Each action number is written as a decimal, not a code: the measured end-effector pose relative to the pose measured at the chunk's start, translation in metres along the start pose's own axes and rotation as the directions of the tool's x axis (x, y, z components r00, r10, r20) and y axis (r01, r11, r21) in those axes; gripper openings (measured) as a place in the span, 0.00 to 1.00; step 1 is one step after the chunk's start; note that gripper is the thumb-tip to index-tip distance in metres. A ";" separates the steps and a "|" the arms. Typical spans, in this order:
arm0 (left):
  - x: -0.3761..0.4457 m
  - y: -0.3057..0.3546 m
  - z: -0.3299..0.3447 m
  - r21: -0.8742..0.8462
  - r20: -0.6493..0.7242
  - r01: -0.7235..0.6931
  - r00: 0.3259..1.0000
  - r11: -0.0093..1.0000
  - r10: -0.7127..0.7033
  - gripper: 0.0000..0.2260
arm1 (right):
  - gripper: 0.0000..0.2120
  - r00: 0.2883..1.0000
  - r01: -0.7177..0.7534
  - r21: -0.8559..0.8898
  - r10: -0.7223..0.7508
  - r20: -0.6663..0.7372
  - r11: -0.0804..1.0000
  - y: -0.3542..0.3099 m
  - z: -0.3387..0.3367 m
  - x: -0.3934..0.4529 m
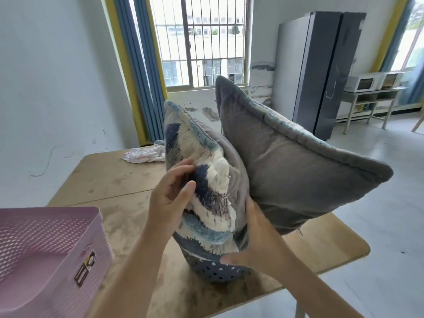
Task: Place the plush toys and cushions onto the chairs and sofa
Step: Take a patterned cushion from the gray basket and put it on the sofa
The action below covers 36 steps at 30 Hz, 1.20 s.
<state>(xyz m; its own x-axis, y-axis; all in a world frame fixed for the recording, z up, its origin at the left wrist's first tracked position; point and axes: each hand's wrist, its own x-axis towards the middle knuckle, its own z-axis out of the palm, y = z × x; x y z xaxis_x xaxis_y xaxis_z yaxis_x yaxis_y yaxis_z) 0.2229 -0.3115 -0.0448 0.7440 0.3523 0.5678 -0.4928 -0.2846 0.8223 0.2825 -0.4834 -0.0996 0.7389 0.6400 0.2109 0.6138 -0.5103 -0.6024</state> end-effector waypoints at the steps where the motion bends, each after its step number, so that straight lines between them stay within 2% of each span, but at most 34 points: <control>1: -0.004 -0.003 -0.006 0.048 -0.063 0.000 0.998 0.999 0.003 0.12 | 0.64 0.996 0.001 0.085 0.006 -0.089 0.996 -0.002 0.016 0.005; 3: -0.018 -0.010 -0.016 0.155 -0.155 0.080 0.986 0.985 -0.056 0.16 | 0.62 0.966 -0.047 0.200 0.095 -0.239 0.979 -0.007 0.040 0.014; 6: -0.042 -0.028 -0.030 0.205 -0.222 0.328 0.933 0.922 -0.282 0.23 | 0.51 0.893 -0.107 0.345 0.243 -0.380 0.933 -0.011 0.054 0.023; 8: -0.052 -0.040 -0.041 0.215 -0.211 0.434 0.895 0.875 -0.392 0.28 | 0.40 0.852 -0.143 0.409 0.323 -0.412 0.901 -0.006 0.051 0.031; 10: -0.052 -0.051 -0.052 0.228 -0.211 0.490 0.869 0.841 -0.448 0.25 | 0.36 0.841 -0.162 0.500 0.384 -0.380 0.850 0.001 0.038 0.034; 11: -0.049 -0.054 -0.055 0.247 -0.212 0.501 0.863 0.829 -0.459 0.24 | 0.36 0.857 -0.143 0.627 0.413 -0.309 0.766 0.005 0.029 0.035; 12: -0.045 -0.056 -0.057 0.275 -0.209 0.500 0.865 0.821 -0.457 0.24 | 0.34 0.897 -0.091 0.753 0.382 -0.222 0.652 0.002 0.014 0.032; 14: -0.034 -0.057 -0.056 0.322 -0.184 0.479 0.878 0.817 -0.442 0.28 | 0.19 0.887 -0.030 0.922 0.436 -0.154 0.386 0.011 -0.010 0.029; 15: -0.029 -0.057 -0.054 0.345 -0.165 0.471 0.882 0.812 -0.441 0.32 | 0.12 0.870 -0.065 0.929 0.476 -0.126 0.364 0.016 -0.024 0.026; 17: -0.017 -0.056 -0.044 0.371 -0.121 0.432 0.900 0.822 -0.419 0.39 | 0.08 0.764 -0.206 0.840 0.619 -0.183 0.503 0.033 -0.044 0.027; 18: -0.011 -0.054 -0.038 0.381 -0.095 0.413 0.907 0.827 -0.410 0.44 | 0.11 0.718 -0.252 0.731 0.629 -0.298 0.634 0.046 -0.052 0.026; 19: -0.004 -0.053 -0.030 0.392 -0.063 0.394 0.913 0.832 -0.403 0.50 | 0.13 0.688 -0.279 0.661 0.625 -0.369 0.697 0.059 -0.056 0.025; 21: 0.009 -0.054 -0.013 0.390 0.024 0.349 0.921 0.852 -0.388 0.61 | 0.12 0.652 -0.300 0.562 0.595 -0.469 0.771 0.072 -0.060 0.023; 22: 0.016 -0.055 -0.004 0.374 0.066 0.325 0.925 0.868 -0.375 0.62 | 0.09 0.619 -0.286 0.529 0.575 -0.535 0.799 0.075 -0.057 0.021; 23: 0.021 -0.056 0.006 0.340 0.106 0.303 0.928 0.890 -0.356 0.60 | 0.08 0.602 -0.238 0.505 0.533 -0.594 0.830 0.076 -0.053 0.018; 25: 0.030 -0.060 0.028 0.220 0.135 0.295 0.935 0.930 -0.328 0.49 | 0.11 0.573 -0.116 0.436 0.418 -0.705 0.893 0.071 -0.043 0.011; 26: 0.033 -0.063 0.038 0.149 0.122 0.321 0.933 0.935 -0.339 0.42 | 0.17 0.576 -0.067 0.397 0.361 -0.734 0.915 0.063 -0.038 0.006; 28: 0.036 -0.073 0.053 0.060 0.102 0.341 0.933 0.938 -0.346 0.25 | 0.31 0.644 -0.022 0.326 0.263 -0.719 0.945 0.052 -0.026 0.000; 29: 0.035 -0.077 0.056 0.085 0.092 0.310 0.944 0.947 -0.317 0.18 | 0.37 0.681 -0.060 0.256 0.227 -0.696 0.965 0.046 -0.018 0.000; 30: 0.034 -0.082 0.056 0.117 0.089 0.280 0.953 0.953 -0.291 0.16 | 0.44 0.709 -0.151 0.163 0.222 -0.669 0.975 0.040 -0.007 0.003; 32: 0.033 -0.085 0.054 0.113 0.118 0.249 0.958 0.962 -0.262 0.15 | 0.53 0.696 -0.361 -0.054 0.230 -0.680 0.931 0.031 0.010 0.017; 34: 0.032 -0.084 0.047 0.115 0.208 0.214 0.950 0.970 -0.234 0.14 | 0.50 0.648 -0.458 -0.146 0.217 -0.730 0.877 0.028 0.016 0.035; 36: 0.033 -0.087 0.033 0.060 0.290 0.198 0.934 0.978 -0.207 0.10 | 0.37 0.599 -0.467 -0.117 0.216 -0.771 0.877 0.031 0.012 0.045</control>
<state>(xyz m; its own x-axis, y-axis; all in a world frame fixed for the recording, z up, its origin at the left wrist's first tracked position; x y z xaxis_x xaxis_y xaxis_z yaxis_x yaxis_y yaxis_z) 0.3056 -0.3048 -0.0989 0.9282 0.1291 0.3491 -0.3077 -0.2616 0.9148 0.3315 -0.4632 -0.1185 0.7892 -0.1701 0.5901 0.2256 -0.8134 -0.5362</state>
